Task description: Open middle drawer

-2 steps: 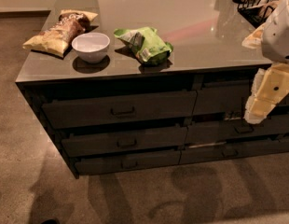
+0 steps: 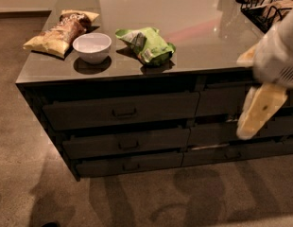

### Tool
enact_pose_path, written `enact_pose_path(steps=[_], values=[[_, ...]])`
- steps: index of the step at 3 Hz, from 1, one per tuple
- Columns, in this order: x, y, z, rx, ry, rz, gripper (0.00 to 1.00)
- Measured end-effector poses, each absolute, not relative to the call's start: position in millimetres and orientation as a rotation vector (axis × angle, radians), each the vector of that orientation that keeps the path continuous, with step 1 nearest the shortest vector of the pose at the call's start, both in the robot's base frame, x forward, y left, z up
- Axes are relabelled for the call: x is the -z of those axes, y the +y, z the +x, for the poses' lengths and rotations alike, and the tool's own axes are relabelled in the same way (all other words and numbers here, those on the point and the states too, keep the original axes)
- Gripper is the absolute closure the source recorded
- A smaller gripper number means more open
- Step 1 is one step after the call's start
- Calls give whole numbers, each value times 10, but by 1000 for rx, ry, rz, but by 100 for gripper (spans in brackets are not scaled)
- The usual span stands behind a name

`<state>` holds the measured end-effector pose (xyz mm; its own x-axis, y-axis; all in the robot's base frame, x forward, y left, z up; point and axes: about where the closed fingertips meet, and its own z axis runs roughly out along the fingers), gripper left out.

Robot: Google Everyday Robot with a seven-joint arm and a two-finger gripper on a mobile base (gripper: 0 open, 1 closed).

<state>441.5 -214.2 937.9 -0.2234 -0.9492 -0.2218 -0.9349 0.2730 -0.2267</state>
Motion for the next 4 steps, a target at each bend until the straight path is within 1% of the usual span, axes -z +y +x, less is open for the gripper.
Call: enact_pose_path(steps=[1,2,3,4], values=[[-8515,-2105,4366,-55,2237,-1710,0],[-8237,-2119,4343,-48,2249,-1692,0],[-8232,-2089,4345,-61,2239,-1705,0],[-7804,-1785,4445,-157,2181,-1750,0]])
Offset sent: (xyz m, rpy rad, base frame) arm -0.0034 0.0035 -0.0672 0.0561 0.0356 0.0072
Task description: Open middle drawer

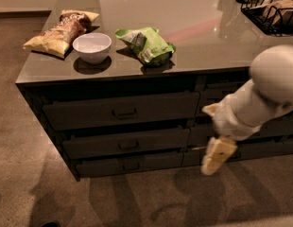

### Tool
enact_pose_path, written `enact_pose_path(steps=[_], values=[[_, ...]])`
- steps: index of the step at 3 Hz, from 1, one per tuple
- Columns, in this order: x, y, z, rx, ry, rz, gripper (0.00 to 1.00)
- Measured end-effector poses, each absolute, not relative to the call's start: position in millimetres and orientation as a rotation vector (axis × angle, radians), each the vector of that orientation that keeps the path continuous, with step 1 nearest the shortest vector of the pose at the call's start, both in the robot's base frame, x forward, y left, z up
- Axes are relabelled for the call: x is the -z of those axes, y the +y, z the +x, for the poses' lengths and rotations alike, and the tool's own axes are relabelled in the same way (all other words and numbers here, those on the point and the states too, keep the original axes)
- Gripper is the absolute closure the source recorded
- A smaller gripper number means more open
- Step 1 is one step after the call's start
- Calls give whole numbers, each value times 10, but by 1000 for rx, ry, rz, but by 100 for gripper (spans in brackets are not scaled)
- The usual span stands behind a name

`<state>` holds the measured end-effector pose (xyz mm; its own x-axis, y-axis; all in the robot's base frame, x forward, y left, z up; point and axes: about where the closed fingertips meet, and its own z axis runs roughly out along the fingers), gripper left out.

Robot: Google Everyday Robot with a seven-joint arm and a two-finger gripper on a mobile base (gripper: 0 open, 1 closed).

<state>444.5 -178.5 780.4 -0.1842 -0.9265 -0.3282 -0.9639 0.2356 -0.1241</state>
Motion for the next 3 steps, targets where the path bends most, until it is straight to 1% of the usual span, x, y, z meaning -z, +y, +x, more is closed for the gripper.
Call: enact_pose_path(steps=[1,2,3], values=[[-7121,-1302,4435,-370,2045,-1745,0],[-6956,-1125,4502,-422,1923,-1731,0],[-6955,-1123,4503,-421,1921,-1735,0]])
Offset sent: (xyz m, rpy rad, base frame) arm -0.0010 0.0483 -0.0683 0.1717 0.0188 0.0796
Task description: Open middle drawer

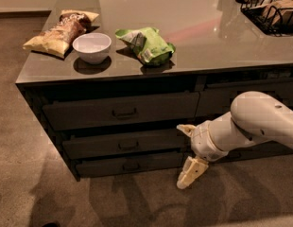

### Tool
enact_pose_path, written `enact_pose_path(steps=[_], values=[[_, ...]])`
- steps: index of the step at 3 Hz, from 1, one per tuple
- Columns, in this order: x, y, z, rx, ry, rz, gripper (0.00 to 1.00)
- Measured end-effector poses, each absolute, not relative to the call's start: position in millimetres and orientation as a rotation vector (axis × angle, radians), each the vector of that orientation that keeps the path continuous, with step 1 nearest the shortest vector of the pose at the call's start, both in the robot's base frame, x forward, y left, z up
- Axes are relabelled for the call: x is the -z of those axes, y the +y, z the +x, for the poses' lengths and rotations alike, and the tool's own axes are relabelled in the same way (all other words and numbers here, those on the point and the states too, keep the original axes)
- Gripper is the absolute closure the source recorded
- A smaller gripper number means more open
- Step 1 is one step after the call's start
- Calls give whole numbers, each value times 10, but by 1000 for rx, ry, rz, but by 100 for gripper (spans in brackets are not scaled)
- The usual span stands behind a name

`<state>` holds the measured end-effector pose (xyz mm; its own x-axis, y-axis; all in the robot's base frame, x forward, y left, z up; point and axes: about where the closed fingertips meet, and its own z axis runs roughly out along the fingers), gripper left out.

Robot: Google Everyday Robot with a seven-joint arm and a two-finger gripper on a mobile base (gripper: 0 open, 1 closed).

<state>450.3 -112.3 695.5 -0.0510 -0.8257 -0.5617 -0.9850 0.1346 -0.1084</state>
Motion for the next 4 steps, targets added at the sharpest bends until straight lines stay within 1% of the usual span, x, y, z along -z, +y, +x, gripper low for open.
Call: enact_pose_path(steps=[1,2,3,4], values=[[-6856,-1095,4572,-353,1922,-1726,0],[-6445,-933,4533,-195,1893,-1829,0],[-6180,-962,4511,-88,1872,-1869,0],[-6114,-911,4588,-77,1859,-1884,0]])
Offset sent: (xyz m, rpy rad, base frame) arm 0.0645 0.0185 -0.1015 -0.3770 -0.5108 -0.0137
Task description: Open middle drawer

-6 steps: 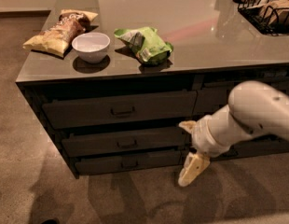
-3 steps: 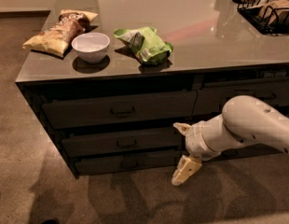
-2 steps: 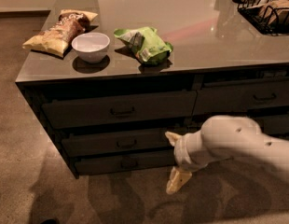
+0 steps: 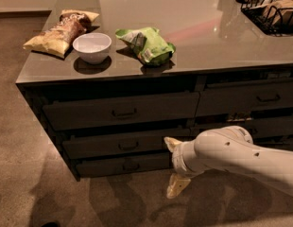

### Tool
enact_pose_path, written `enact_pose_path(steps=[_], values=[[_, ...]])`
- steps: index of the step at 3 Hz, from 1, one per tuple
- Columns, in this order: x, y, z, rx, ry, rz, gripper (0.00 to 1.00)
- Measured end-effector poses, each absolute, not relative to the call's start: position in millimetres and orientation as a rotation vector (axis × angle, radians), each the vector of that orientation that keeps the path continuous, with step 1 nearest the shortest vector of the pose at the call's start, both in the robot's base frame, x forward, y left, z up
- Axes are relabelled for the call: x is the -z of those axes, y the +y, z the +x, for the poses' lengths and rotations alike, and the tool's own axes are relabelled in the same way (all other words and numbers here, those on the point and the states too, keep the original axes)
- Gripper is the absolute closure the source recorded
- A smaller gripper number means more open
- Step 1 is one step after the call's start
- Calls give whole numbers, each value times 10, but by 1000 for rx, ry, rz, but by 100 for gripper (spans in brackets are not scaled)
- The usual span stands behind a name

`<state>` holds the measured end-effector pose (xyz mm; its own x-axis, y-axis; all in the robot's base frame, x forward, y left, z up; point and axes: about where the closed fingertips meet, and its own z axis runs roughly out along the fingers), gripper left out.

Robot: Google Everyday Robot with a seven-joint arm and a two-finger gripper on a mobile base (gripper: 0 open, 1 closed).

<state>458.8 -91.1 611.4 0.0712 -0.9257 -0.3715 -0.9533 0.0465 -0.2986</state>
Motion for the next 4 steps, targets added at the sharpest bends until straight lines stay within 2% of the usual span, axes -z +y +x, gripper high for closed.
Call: enact_pose_path(steps=[1,2,3,4], values=[[-5872,-888,4818,-46,1851,-1887,0],[-5595,-929,5365,74,1755,-1939,0],[-5359,-1008,5752,116,1714,-1971,0],[-4974,-1234,6083,85,1733,-2017,0]])
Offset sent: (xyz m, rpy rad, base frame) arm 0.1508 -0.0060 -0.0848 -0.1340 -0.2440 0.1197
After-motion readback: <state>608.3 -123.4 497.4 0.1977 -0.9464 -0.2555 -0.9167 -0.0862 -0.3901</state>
